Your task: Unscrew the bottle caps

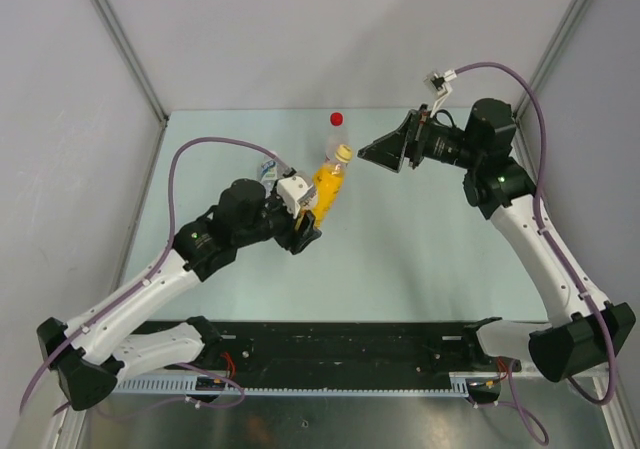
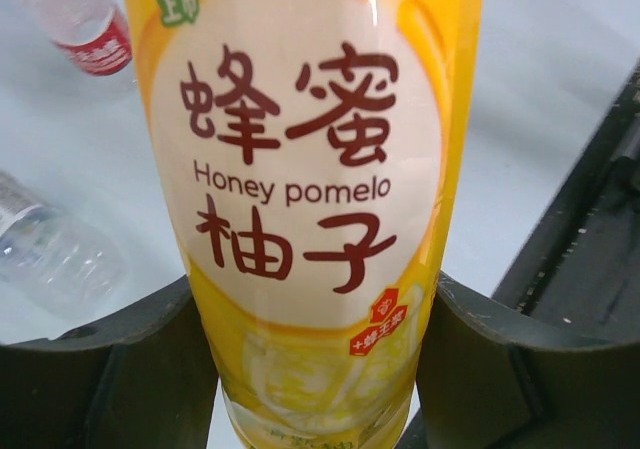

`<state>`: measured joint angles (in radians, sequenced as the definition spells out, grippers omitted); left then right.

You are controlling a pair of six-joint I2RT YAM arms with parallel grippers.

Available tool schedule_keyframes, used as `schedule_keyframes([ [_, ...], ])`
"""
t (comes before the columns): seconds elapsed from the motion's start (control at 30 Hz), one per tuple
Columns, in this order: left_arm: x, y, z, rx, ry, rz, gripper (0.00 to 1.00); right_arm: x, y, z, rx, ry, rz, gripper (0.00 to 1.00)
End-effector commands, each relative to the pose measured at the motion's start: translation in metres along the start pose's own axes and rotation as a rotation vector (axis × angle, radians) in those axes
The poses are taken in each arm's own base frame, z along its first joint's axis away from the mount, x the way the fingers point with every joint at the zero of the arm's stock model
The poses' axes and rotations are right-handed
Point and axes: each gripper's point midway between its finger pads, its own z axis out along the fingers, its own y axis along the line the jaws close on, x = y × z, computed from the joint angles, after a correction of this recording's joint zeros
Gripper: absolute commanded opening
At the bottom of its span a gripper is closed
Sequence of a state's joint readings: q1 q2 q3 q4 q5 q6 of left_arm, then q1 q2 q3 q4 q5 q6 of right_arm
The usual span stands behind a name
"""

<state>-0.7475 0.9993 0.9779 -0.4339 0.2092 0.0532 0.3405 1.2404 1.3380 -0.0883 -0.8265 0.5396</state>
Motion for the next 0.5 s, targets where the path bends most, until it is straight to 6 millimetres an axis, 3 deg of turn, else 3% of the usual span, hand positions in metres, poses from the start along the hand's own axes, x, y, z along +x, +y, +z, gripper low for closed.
schedule_keyframes([
  [0.0, -0.008, 0.027, -0.010, -0.223, 0.000, 0.054, 0.10, 0.007, -0.020, 0.001, 0.084, 0.015, 0.075, 0.99],
  [0.27, 0.014, 0.057, -0.007, -0.505, 0.160, 0.151, 0.06, 0.020, -0.042, 0.007, 0.143, 0.054, 0.134, 0.99],
  [0.47, 0.017, 0.067, -0.010, -0.642, 0.209, 0.214, 0.05, 0.034, -0.060, 0.015, 0.170, 0.096, 0.187, 0.99],
])
